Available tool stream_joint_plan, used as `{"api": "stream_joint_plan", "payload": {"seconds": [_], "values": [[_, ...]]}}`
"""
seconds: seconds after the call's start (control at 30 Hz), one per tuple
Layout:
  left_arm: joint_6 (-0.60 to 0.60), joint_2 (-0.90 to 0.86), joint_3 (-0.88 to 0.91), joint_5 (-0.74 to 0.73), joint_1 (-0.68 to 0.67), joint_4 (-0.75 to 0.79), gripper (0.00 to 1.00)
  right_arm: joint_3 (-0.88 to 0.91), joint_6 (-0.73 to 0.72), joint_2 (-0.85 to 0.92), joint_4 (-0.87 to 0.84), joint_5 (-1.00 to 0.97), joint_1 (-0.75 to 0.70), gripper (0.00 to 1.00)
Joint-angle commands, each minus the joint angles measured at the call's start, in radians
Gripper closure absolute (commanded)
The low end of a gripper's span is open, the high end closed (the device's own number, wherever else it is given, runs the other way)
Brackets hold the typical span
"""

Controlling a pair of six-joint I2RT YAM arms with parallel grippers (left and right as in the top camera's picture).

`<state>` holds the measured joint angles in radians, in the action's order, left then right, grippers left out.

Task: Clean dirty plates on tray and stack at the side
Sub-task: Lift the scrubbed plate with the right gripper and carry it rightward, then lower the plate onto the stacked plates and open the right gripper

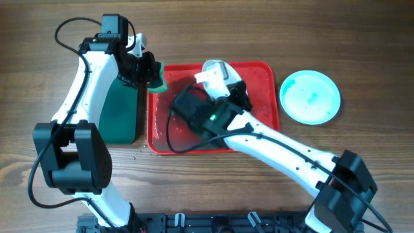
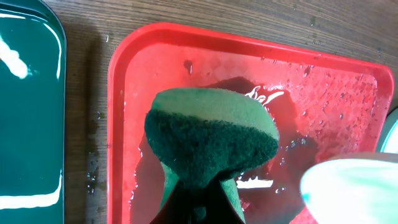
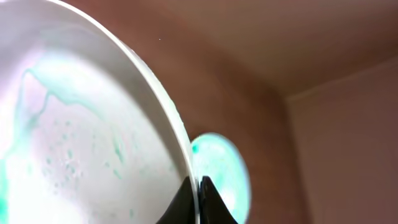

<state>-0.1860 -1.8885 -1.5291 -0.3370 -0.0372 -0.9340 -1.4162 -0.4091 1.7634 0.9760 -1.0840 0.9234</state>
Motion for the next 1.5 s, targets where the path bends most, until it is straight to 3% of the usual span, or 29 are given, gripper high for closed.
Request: {"api": "stream_joint_plan", "payload": {"seconds": [0.0,0.1,0.23,0.37,0.53,0.7,0.93,0.97,1.03,1.07,1.17,1.27,1.37,1.47], "values": [[-0.01,-0.01,0.007,0.006,-0.006,0.006,0.96,-0.01,-0.039,-0.032,0.013,0.371,-0.11,0.96],[-0.01,-0.01,0.007,0.006,-0.006,0.005,0.96,-0.01,-0.035,-0.065,0.009,0.55,-0.22,0.96],[-0.01,-0.01,0.007,0.006,-0.006,0.002,0.96,-0.01,0.091,-0.156,-0.037,0.969,-0.563,0.96],[-0.01,-0.01,0.007,0.007,-0.006,0.003,0.96,-0.008,0.174,-0.154,-0.03,1.223,-0.826,0.96],[-0.01,-0.01,0.007,0.007,-0.006,0.011,0.96,0.031,0.174,-0.146,-0.038,1.24,-1.073,0.96],[-0.01,-0.01,0.007,0.007,-0.006,0.011,0.96,0.162,0.142,-0.127,-0.127,1.196,-1.21,0.96],[-0.009,-0.01,0.007,0.009,-0.006,0.015,0.96,0.368,0.062,-0.088,-0.315,1.065,-1.252,0.96],[-0.009,-0.01,0.007,0.017,-0.006,0.015,0.96,0.377,0.062,-0.082,-0.326,1.065,-1.252,0.92],[-0.009,-0.008,0.004,0.053,-0.004,0.016,0.96,0.381,0.072,-0.066,-0.332,1.107,-1.25,0.53],[-0.008,0.0,-0.008,0.067,0.003,0.005,0.96,0.374,0.107,-0.068,-0.33,1.169,-1.25,0.45],[-0.001,0.05,-0.047,0.135,0.036,-0.04,0.96,0.298,0.153,-0.079,-0.252,1.244,-1.233,0.34],[0.066,0.121,-0.049,0.22,0.08,-0.098,0.96,0.161,0.224,-0.106,-0.138,1.279,-1.161,0.32],[0.156,0.125,-0.038,0.362,0.123,-0.176,0.96,0.076,0.293,-0.109,-0.138,1.47,-1.06,0.22],[0.156,0.116,0.032,0.435,0.159,-0.138,0.96,0.076,0.275,-0.101,-0.16,1.485,-0.97,0.21]]}}
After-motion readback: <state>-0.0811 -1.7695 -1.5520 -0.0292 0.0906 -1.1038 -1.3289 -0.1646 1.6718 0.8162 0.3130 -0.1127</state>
